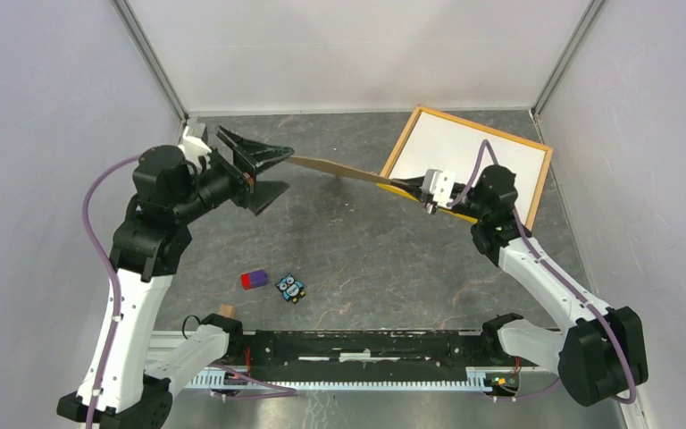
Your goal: Put the photo into the frame
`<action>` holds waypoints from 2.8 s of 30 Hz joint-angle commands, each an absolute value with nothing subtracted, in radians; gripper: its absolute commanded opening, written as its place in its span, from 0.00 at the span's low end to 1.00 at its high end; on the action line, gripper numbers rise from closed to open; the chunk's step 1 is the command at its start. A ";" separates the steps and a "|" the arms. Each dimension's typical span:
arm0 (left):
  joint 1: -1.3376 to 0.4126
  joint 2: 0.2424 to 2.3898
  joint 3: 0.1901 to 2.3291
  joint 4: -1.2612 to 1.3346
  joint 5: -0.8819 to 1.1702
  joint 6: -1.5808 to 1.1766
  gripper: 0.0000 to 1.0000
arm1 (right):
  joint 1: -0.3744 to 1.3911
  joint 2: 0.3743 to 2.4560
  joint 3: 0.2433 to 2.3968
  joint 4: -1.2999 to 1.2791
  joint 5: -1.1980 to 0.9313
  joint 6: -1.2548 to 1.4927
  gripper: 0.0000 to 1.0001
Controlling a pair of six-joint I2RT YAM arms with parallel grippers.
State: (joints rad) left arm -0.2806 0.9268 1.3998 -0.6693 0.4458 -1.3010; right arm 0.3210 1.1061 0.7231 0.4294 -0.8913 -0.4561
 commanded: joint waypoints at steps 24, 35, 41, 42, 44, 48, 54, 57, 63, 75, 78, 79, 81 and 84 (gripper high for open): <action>-0.288 0.861 0.825 -0.425 0.524 -1.653 0.30 | 0.541 1.143 0.716 0.321 -0.630 -1.038 0.26; -0.261 0.918 0.613 0.034 0.474 -1.632 0.02 | 0.575 0.981 0.728 0.025 -0.344 -0.577 0.98; -0.260 0.947 0.615 0.091 0.438 -1.521 0.02 | 0.573 0.906 0.799 -0.223 -0.272 0.047 0.98; -0.259 0.948 0.609 0.118 0.437 -1.514 0.02 | 0.573 0.913 0.789 -0.217 -0.323 0.127 0.98; -0.256 0.955 0.609 0.139 0.456 -1.502 0.02 | 0.575 0.938 0.740 -0.122 -0.411 0.377 0.98; -0.253 0.956 0.592 0.178 0.471 -1.511 0.02 | 0.584 0.983 0.665 0.118 -0.449 0.819 0.98; -0.253 0.965 0.563 0.273 0.474 -1.506 0.02 | 0.651 0.820 0.362 0.463 0.017 1.354 0.98; -0.253 0.963 0.561 0.278 0.468 -1.487 0.02 | 0.680 0.863 0.412 0.411 0.104 1.397 0.98; -0.253 0.979 0.555 0.306 0.474 -1.465 0.02 | 0.848 0.971 0.466 0.405 0.416 1.500 0.93; -0.256 0.971 0.506 0.388 0.463 -1.451 0.02 | 0.948 1.238 0.555 0.503 0.595 1.690 0.70; -0.257 0.968 0.489 0.399 0.453 -1.449 0.02 | 0.976 1.290 0.604 0.490 0.654 1.687 0.66; -0.256 0.970 0.481 0.410 0.453 -1.452 0.02 | 0.980 1.308 0.623 0.484 0.659 1.694 0.66; -0.256 0.970 0.470 0.422 0.451 -1.453 0.02 | 0.991 1.350 0.646 0.511 0.673 1.700 0.63; -0.259 0.974 0.460 0.441 0.449 -1.455 0.02 | 1.003 1.405 0.667 0.558 0.681 1.719 0.53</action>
State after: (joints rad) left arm -0.2565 0.9943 0.4538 0.2485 0.4488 -1.5269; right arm 0.9855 1.3487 0.6144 0.4797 0.6094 1.6794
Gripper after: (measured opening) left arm 0.048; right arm 0.575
